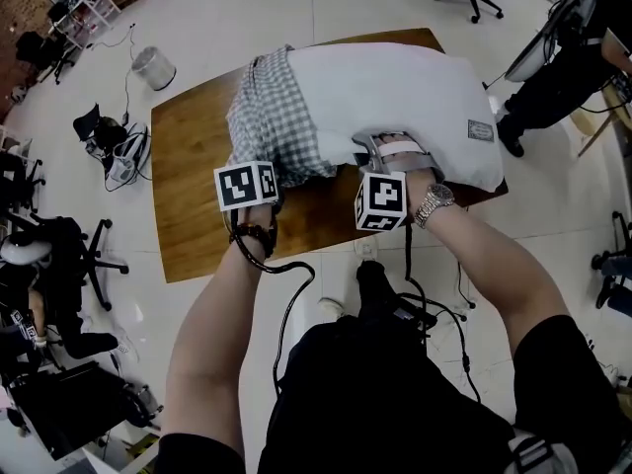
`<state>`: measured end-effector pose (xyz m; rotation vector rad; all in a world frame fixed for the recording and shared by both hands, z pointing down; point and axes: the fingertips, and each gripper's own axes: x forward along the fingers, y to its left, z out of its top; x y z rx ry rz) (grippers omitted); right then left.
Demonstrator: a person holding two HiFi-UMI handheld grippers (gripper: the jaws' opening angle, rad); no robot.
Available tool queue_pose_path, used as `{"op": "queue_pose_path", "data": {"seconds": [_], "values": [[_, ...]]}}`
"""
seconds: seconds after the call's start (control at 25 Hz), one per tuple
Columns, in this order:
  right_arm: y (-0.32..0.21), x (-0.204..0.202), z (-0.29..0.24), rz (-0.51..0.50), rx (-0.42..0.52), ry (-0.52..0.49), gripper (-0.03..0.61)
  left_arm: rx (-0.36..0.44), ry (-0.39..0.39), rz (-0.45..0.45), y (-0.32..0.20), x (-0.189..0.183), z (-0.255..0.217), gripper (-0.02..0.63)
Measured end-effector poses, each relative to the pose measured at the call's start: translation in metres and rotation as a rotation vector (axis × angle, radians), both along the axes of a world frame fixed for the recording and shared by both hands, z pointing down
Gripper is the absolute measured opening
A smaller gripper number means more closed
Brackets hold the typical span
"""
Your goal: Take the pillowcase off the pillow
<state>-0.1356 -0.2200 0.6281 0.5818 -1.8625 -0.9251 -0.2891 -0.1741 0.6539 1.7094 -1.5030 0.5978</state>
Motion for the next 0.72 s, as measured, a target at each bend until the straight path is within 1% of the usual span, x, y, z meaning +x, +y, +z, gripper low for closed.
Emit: {"op": "queue_pose_path", "data": {"seconds": [0.08, 0.2, 0.36, 0.56, 0.72], "values": [[-0.002, 0.009, -0.008, -0.007, 0.007, -0.018, 0.029, 0.018, -0.016, 0.002, -0.001, -0.002, -0.009, 0.093], [-0.007, 0.023, -0.014, -0.017, 0.018, -0.044, 0.023, 0.043, -0.025, -0.016, -0.003, -0.007, -0.018, 0.067], [0.005, 0.040, -0.021, -0.001, 0.010, -0.062, 0.020, 0.050, -0.040, -0.056, 0.014, -0.018, -0.023, 0.055], [0.016, 0.063, -0.031, 0.068, -0.021, -0.065, 0.017, 0.051, -0.079, -0.128, 0.040, -0.052, -0.027, 0.037], [0.030, 0.079, -0.031, 0.093, -0.036, -0.058, 0.018, 0.059, -0.095, -0.144, 0.058, -0.065, -0.029, 0.037]]}}
